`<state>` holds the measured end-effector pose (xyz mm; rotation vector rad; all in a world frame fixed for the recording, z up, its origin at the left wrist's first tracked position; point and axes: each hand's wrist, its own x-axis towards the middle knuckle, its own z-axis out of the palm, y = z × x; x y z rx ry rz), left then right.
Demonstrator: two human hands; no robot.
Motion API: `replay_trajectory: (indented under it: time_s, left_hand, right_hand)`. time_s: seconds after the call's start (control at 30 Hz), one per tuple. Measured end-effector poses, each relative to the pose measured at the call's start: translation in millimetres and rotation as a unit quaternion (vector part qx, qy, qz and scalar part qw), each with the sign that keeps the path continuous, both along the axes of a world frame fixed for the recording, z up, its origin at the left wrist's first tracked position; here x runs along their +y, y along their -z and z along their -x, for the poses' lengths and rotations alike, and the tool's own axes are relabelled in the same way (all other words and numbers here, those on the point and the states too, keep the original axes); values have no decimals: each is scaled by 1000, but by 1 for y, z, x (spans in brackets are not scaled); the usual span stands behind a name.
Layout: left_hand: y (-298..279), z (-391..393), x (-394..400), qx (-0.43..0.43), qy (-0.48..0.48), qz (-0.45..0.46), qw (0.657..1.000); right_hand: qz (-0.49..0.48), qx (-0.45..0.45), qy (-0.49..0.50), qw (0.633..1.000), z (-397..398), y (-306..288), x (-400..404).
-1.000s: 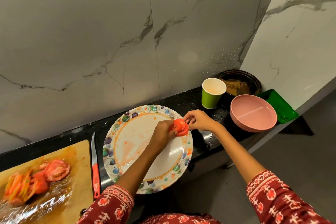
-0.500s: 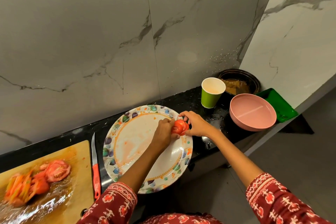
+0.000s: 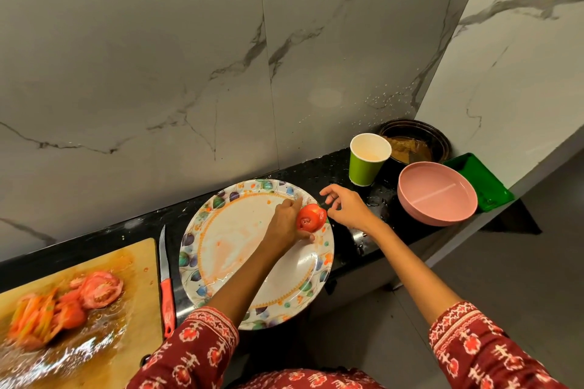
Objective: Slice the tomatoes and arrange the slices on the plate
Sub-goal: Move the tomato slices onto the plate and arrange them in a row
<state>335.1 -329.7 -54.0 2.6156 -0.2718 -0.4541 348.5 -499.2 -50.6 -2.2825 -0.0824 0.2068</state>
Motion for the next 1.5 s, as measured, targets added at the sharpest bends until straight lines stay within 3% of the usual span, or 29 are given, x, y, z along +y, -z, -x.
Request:
replay_trajectory:
  time_s: [0.23, 0.33, 0.5, 0.67, 0.9, 1.13, 1.37, 1.5]
  left_hand:
    - [5, 10, 15, -7, -67, 62, 996]
    - [4, 13, 21, 10, -79, 82, 993]
    - [3, 20, 22, -17, -36, 65, 997]
    - [5, 25, 20, -69, 9, 52, 996]
    - [6, 27, 17, -107, 48, 52, 992]
    - [9, 26, 13, -115, 61, -8, 991]
    - [2, 23, 13, -131, 36, 50, 989]
    - [9, 23, 6, -119, 34, 26, 992]
  right_hand:
    - [-5, -22, 37, 999, 2, -3, 7]
    - [8, -25, 10, 1000, 2, -6, 13]
    - [108, 36, -107, 988, -2, -7, 17]
    - [127, 24, -104, 986, 4, -4, 16]
    - [113, 10, -85, 990, 9, -1, 15]
    - [119, 29, -99, 988, 2, -4, 16]
    - [103, 49, -121, 986, -4, -5, 14]
    - [73, 62, -125, 987, -6, -4, 10]
